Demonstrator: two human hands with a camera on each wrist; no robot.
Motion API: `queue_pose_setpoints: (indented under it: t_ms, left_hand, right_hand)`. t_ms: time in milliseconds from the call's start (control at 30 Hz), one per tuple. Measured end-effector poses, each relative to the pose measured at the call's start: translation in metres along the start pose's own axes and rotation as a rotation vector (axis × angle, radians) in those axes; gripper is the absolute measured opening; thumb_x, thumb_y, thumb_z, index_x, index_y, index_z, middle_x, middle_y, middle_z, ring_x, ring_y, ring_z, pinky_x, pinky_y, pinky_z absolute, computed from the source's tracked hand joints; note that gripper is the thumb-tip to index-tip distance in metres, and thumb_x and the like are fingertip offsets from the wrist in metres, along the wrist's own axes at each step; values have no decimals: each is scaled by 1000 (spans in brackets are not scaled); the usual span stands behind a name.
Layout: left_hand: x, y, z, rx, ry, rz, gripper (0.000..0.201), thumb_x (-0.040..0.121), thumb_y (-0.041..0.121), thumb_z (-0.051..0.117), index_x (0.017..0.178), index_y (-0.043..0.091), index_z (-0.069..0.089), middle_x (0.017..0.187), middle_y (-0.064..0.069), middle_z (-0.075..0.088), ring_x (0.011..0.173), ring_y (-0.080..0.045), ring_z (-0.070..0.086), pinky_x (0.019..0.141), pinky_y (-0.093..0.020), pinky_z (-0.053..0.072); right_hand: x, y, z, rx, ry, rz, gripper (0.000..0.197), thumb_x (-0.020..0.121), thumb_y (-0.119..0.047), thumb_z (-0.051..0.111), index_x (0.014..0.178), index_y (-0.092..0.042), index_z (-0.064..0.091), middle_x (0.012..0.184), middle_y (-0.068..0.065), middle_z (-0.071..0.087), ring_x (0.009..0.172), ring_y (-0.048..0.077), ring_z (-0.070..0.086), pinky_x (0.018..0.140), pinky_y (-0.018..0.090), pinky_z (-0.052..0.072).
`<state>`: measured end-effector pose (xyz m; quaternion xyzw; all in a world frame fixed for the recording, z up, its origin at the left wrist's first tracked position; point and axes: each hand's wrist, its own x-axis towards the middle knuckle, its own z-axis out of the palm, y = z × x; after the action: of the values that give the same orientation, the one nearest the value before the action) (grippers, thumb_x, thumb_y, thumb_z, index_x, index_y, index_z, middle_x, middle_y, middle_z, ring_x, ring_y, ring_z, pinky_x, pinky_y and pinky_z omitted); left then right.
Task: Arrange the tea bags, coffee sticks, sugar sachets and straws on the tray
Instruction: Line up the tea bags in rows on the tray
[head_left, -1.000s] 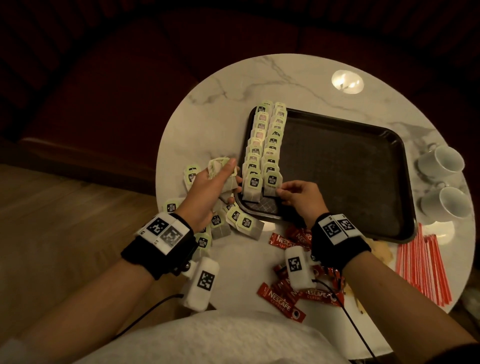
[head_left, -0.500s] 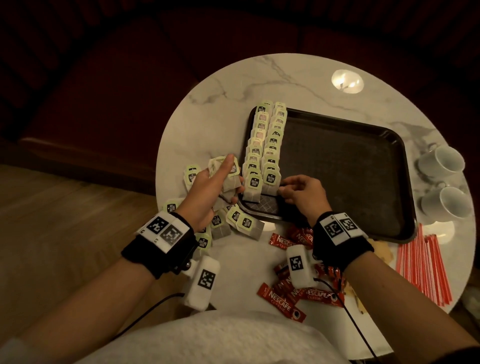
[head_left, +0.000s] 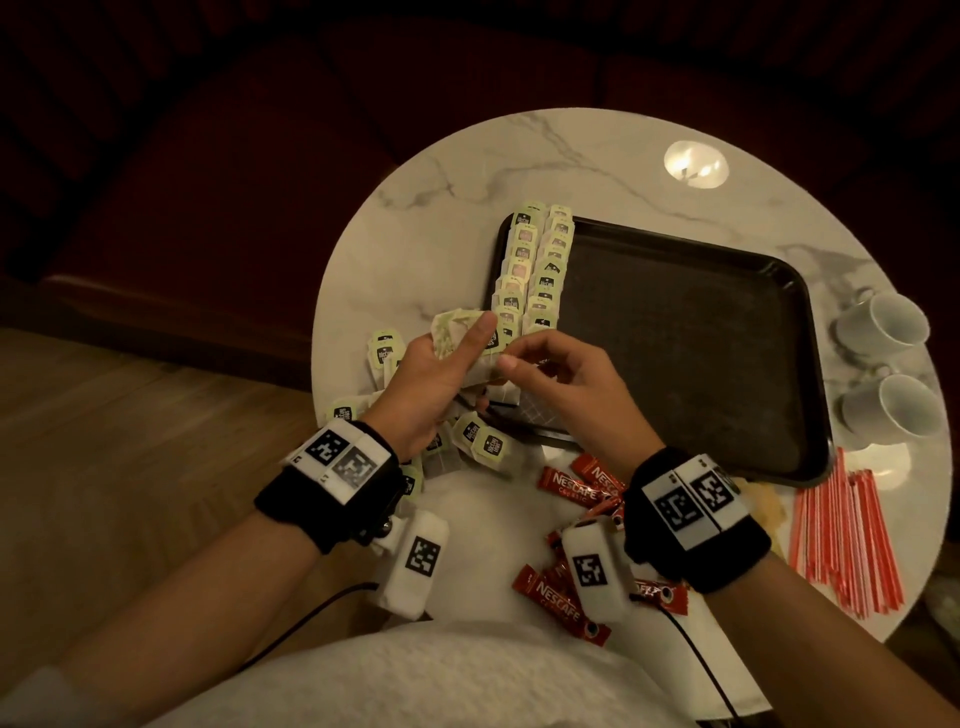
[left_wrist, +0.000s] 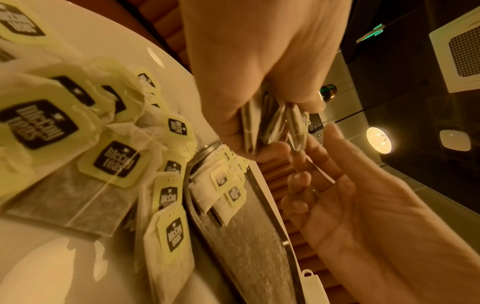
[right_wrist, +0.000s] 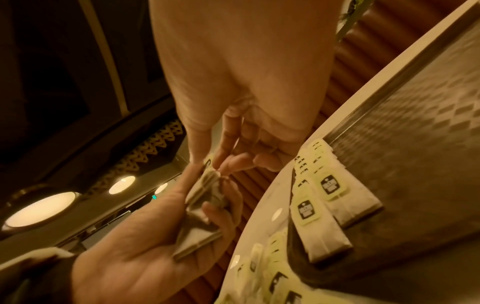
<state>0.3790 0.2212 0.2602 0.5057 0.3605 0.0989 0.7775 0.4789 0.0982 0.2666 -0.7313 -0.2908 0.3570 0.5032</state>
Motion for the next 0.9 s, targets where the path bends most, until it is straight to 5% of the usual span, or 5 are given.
queue_pose_setpoints:
  t_ms: [200, 400, 533, 767, 900]
  left_hand:
    - [-3, 2, 2, -14, -46, 14, 42, 75, 57, 54, 97, 23, 64, 78, 3, 74, 65, -10, 65, 54, -23, 52]
    - [-2, -1, 1, -30, -38, 54, 61, 63, 68, 52, 103, 23, 65, 85, 1, 74, 70, -12, 67, 51, -22, 51]
    - [1, 0, -5, -55, 8, 81, 74, 60, 70, 54, 105, 12, 64, 78, -1, 72, 54, -11, 61, 47, -20, 47]
    - [1, 7, -8, -132, -41, 131, 12, 83, 16, 68, 93, 14, 61, 91, -11, 69, 58, -8, 59, 48, -21, 39]
    - [1, 9, -7, -136, -32, 150, 15, 77, 18, 72, 90, 14, 64, 91, -12, 70, 64, -11, 62, 47, -20, 42]
  right_hand:
    - [2, 0, 4, 76, -4, 61, 23, 88, -17, 72, 108, -6, 66, 93, 1, 65, 72, -1, 58, 67, 12, 48]
    - [1, -1, 4, 131, 24, 77, 22, 88, -14, 71, 105, -1, 64, 104, 14, 70, 88, 15, 67, 77, 21, 55]
    - [-1, -3, -5, 160, 68, 52, 19, 87, -12, 71, 102, -3, 65, 105, 15, 71, 89, 18, 67, 76, 25, 56]
    - [-6, -5, -8, 213, 39, 15, 22, 89, -11, 67, 111, -6, 66, 107, 9, 72, 96, 22, 70, 86, 31, 58]
    - [-7, -6, -7, 235, 20, -3, 24, 92, -13, 66, 115, -8, 67, 110, 5, 72, 95, 16, 68, 77, 25, 56]
